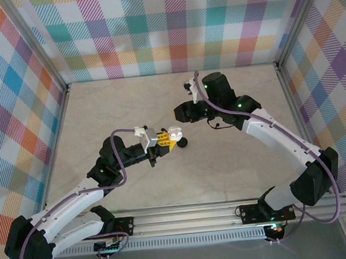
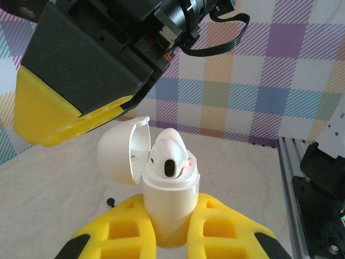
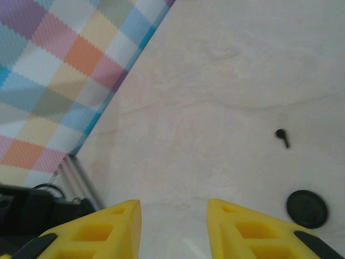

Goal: Insert the wireless bluetooth earbuds into the charging case

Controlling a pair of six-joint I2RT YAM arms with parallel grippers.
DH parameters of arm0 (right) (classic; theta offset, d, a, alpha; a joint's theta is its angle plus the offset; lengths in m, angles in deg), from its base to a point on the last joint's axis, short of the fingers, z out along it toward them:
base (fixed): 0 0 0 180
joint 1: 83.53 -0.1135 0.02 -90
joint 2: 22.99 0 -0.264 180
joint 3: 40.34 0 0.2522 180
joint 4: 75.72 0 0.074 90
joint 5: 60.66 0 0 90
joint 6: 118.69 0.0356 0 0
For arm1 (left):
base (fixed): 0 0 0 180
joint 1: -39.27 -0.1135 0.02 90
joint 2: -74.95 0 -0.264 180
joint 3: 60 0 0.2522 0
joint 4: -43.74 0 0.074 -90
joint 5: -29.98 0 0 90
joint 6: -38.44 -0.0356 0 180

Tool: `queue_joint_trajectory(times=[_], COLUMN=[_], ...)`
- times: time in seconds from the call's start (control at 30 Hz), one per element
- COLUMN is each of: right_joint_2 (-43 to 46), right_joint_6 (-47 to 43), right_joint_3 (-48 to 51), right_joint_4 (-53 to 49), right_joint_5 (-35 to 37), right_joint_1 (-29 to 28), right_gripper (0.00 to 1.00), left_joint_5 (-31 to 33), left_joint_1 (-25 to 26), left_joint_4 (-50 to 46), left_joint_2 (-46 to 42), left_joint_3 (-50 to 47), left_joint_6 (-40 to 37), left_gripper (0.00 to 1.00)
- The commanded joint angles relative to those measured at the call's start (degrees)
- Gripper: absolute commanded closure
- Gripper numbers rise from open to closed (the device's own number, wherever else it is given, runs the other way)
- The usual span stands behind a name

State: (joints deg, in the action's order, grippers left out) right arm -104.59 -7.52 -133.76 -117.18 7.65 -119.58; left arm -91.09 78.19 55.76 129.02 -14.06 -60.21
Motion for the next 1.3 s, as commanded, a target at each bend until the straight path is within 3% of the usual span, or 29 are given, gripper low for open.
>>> queue_joint_trajectory(times=[0.0, 0.37, 0.77, 0.93, 1.13, 1.27], right_joint_2=[-0.8, -1.7, 2.3, 7.1, 17.1, 17.9], right_joint_6=[2.9, 3.8, 1.8, 0.3, 6.3, 5.1], right_joint_3=[0.7, 2.5, 6.0, 7.7, 18.9, 22.9], right_joint_4=[2.8, 4.1, 3.6, 5.6, 22.9, 28.0], right_joint_5=[-9.1, -20.0, -19.9, -12.9, -8.1, -11.6], right_joint_1=[-0.2, -0.1, -0.1, 0.3, 6.1, 7.8], right_gripper=[0.64, 0.70, 0.72, 0.65, 0.51, 0.43], left_joint_5=[-1.4, 1.6, 6.8, 7.6, 8.8, 7.8], left_joint_1=[-0.1, -0.1, -0.5, -1.0, -2.9, -3.9], left_joint_4=[0.0, 5.3, 12.6, 12.1, 6.8, 5.8], left_joint_2=[0.7, 4.8, 10.0, 10.2, 7.2, 4.2], left_joint_3=[2.7, 2.4, 1.5, 1.7, 1.4, 0.7], left_joint_6=[-1.4, 1.1, 8.2, 11.4, 20.0, 24.6], left_gripper=[1.00, 1.00, 1.00, 1.00, 1.00, 1.00])
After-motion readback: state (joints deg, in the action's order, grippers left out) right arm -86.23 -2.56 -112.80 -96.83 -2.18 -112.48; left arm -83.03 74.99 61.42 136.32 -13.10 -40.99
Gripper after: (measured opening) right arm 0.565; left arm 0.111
